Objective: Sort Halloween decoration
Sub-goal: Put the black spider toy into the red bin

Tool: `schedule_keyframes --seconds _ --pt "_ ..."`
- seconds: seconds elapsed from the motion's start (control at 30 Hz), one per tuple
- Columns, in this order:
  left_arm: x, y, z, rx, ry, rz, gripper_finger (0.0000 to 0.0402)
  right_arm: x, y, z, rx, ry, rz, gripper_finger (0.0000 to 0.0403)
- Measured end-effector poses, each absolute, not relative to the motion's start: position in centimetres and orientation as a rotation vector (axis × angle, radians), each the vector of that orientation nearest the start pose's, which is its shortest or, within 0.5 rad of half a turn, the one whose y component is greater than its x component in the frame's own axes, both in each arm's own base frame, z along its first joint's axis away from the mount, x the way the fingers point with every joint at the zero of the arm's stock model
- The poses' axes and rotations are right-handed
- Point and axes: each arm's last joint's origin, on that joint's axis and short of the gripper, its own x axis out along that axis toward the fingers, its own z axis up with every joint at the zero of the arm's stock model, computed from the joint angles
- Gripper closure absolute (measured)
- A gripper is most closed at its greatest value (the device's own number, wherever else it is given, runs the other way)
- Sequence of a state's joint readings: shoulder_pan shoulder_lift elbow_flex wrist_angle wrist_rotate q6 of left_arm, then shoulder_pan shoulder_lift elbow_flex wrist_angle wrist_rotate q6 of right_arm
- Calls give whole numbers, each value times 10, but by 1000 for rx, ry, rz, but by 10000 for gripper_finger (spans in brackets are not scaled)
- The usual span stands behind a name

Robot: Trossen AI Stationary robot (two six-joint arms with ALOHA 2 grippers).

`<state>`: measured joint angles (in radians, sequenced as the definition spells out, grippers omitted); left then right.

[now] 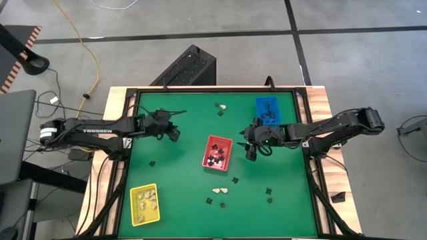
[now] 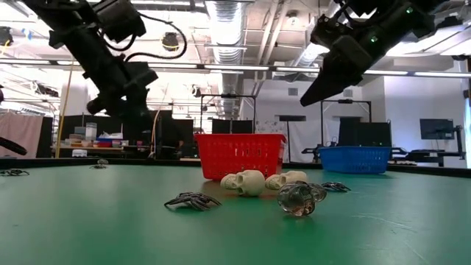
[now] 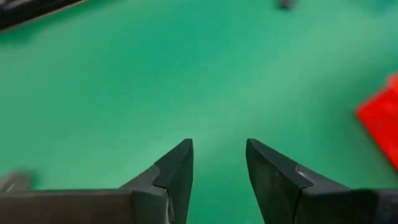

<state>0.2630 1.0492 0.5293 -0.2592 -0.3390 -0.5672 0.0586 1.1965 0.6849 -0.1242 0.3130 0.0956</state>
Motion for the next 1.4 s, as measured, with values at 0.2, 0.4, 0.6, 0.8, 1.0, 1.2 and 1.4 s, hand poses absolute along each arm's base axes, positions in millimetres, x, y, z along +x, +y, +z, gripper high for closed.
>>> schedule_keyframes --seconds 0.2,0.4,0.6,0.8,1.0,1.2,1.4 --pt "172 67 182 -653 706 987 264 243 5 224 -28 623 -276 155" --pt "162 69 168 -686 844 1125 265 243 5 224 -28 623 -278 155" --pt "162 80 160 -690 876 1191 265 243 5 225 -26 619 -280 155" --pt "164 93 147 -686 916 1236 265 243 5 225 -26 619 -280 155" --pt "167 100 139 -685 935 1252 265 243 5 224 -27 623 -280 155" --pt "167 102 135 -689 953 1267 265 243 5 224 -27 624 -280 155" --pt "167 102 135 -690 963 1255 265 243 5 224 -28 626 -280 155"
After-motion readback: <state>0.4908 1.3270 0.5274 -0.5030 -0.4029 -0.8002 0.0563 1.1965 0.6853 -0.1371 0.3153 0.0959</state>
